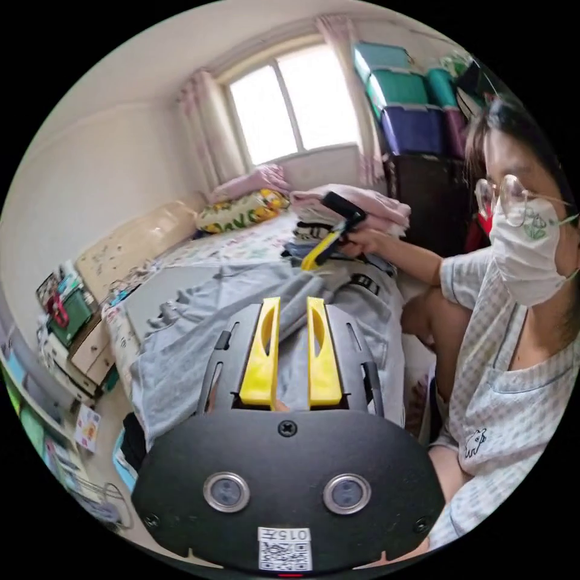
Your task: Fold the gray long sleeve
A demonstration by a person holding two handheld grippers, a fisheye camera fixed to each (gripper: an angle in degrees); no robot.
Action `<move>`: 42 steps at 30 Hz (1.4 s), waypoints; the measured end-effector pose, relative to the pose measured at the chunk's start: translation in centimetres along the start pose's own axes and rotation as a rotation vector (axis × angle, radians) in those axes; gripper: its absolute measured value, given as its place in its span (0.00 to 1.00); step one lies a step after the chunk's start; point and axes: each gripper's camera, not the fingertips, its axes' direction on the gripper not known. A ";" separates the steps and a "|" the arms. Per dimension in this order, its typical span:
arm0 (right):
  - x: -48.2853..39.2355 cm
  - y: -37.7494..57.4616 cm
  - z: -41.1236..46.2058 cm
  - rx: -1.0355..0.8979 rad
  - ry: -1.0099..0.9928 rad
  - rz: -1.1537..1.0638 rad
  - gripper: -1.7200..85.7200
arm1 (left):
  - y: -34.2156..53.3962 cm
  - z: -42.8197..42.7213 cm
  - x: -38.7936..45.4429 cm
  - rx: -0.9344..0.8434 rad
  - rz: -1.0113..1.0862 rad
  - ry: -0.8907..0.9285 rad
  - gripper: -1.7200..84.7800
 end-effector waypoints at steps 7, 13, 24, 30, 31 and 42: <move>-1.8 -0.7 1.9 -0.065 0.099 -0.030 0.10 | -11.5 14.4 0.4 -0.211 0.149 -0.073 0.10; -2.4 -0.7 2.6 -0.058 0.098 -0.016 0.09 | -16.0 15.0 -1.6 -0.237 0.202 -0.125 0.04; -7.0 -0.5 4.4 -0.063 0.291 -0.071 0.07 | -22.2 10.4 -7.4 -0.168 0.233 -0.004 0.02; -8.8 -0.6 5.5 -0.104 0.310 -0.092 0.07 | -25.7 8.7 -10.6 -0.155 0.185 0.113 0.02; -9.2 -0.6 5.8 -0.112 0.319 -0.097 0.07 | -26.6 8.7 -10.6 -0.171 0.189 0.121 0.02; -15.5 -0.8 10.8 -0.179 0.569 -0.226 0.05 | -33.1 7.7 -5.5 -0.278 0.241 0.033 0.02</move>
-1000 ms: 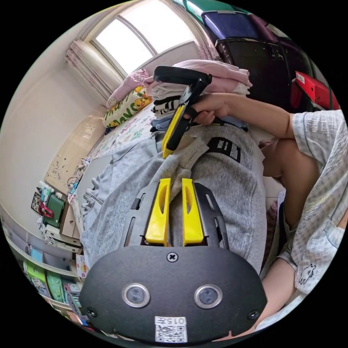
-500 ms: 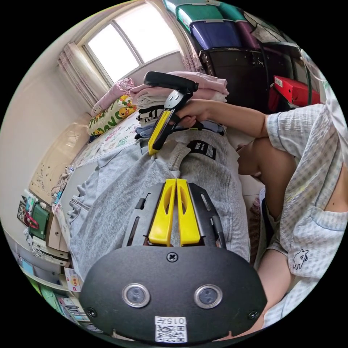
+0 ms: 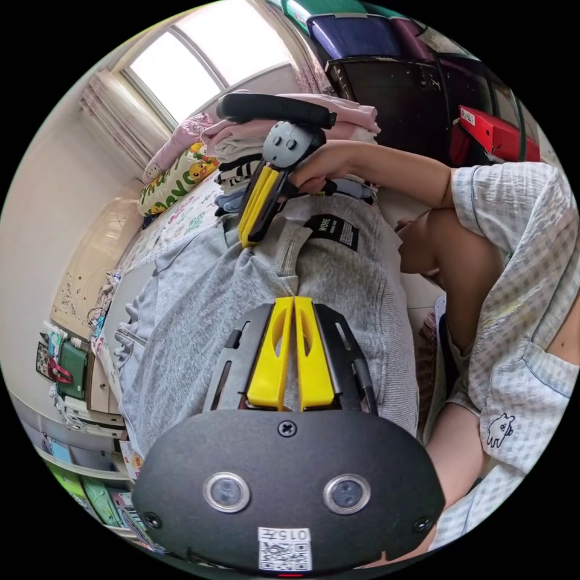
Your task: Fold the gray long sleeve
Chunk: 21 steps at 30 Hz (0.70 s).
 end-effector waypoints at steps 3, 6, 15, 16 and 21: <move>-2.5 -0.7 0.1 -0.020 0.102 -0.043 0.04 | -1.3 -1.6 2.2 0.003 0.006 -0.032 0.02; -4.2 -1.0 0.2 -0.019 0.168 -0.068 0.04 | -2.5 -3.3 4.8 0.006 0.014 -0.060 0.02; -6.1 -2.0 0.1 -0.005 0.208 -0.066 0.04 | -6.0 -6.6 19.9 -0.016 0.117 -0.386 0.02; -6.1 -2.2 0.0 -0.009 0.207 -0.060 0.04 | -6.2 -6.7 22.1 -0.017 0.133 -0.431 0.02; -6.4 -3.2 -0.3 -0.037 0.226 -0.066 0.04 | -7.1 -5.8 31.6 -0.049 0.217 -0.633 0.02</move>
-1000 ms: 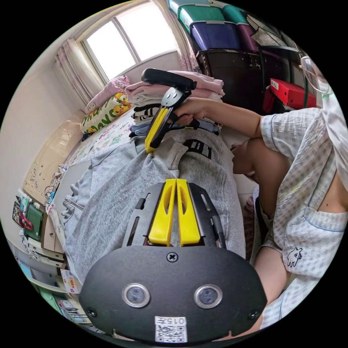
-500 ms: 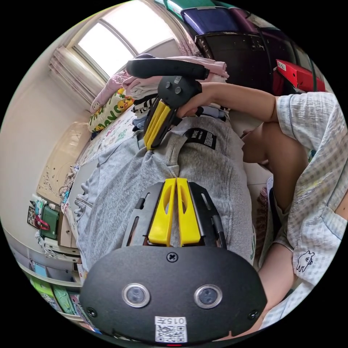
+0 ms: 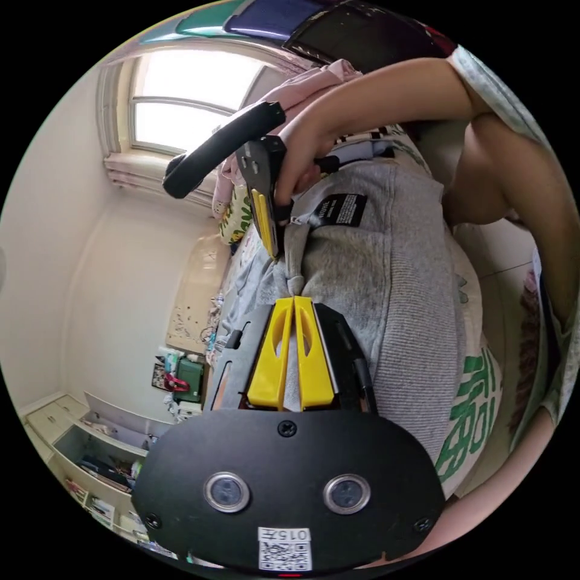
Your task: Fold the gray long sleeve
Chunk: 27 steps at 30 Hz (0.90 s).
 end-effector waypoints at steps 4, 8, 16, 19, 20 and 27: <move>0.8 -0.4 -0.3 0.008 -0.026 0.015 0.04 | -1.6 -2.5 7.0 -0.030 0.081 -0.148 0.02; 1.7 -0.6 -0.7 0.023 -0.048 0.028 0.04 | -1.9 -3.6 11.8 -0.044 0.111 -0.206 0.02; 4.7 -0.7 -1.9 0.057 -0.099 0.059 0.06 | 1.5 -3.6 17.3 -0.010 -0.021 -0.059 0.02; 8.2 -0.4 -2.8 0.052 -0.264 0.102 0.07 | 5.1 -3.4 15.1 0.024 -0.156 0.168 0.02; 9.1 -0.4 -3.1 0.053 -0.301 0.111 0.07 | 6.1 -3.4 14.4 0.035 -0.191 0.217 0.02; 17.7 -2.6 -6.8 0.317 -0.305 0.305 0.08 | 27.7 4.0 1.1 -0.016 -0.754 0.278 0.07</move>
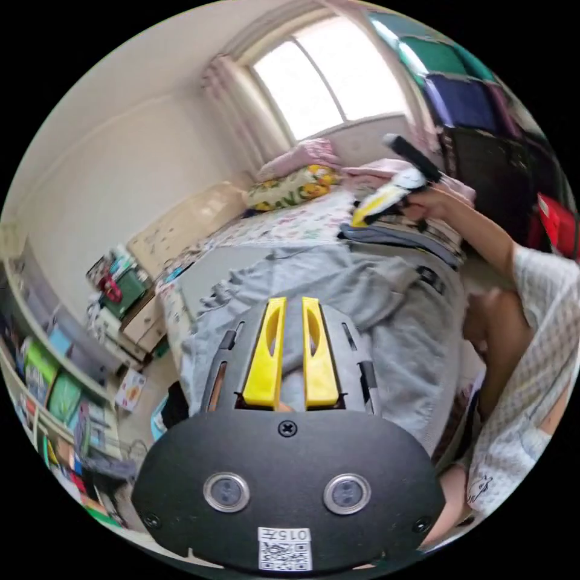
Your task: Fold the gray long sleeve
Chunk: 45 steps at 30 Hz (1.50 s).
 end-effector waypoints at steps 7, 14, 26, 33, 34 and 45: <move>3.9 -11.4 10.4 -0.106 0.107 0.068 0.15 | 10.3 20.2 -19.6 -0.120 -0.491 -0.077 0.13; 5.9 -19.8 18.9 -0.193 0.184 0.109 0.18 | 13.4 38.2 -19.7 -0.332 -0.522 -0.095 0.18; 10.2 -24.4 26.0 -0.360 0.259 0.231 0.23 | 31.0 53.5 -15.4 -0.387 -0.690 -0.022 0.18; 10.9 -25.5 26.8 -0.409 0.186 0.236 0.17 | 35.7 56.0 -10.1 -0.375 -0.694 0.076 0.12; 11.0 -25.6 26.7 -0.407 0.168 0.242 0.15 | 36.0 56.2 -9.1 -0.361 -0.676 0.113 0.09; 7.9 -25.7 25.6 -0.333 0.289 0.154 0.07 | 35.7 54.2 0.2 -0.298 -0.595 0.018 0.02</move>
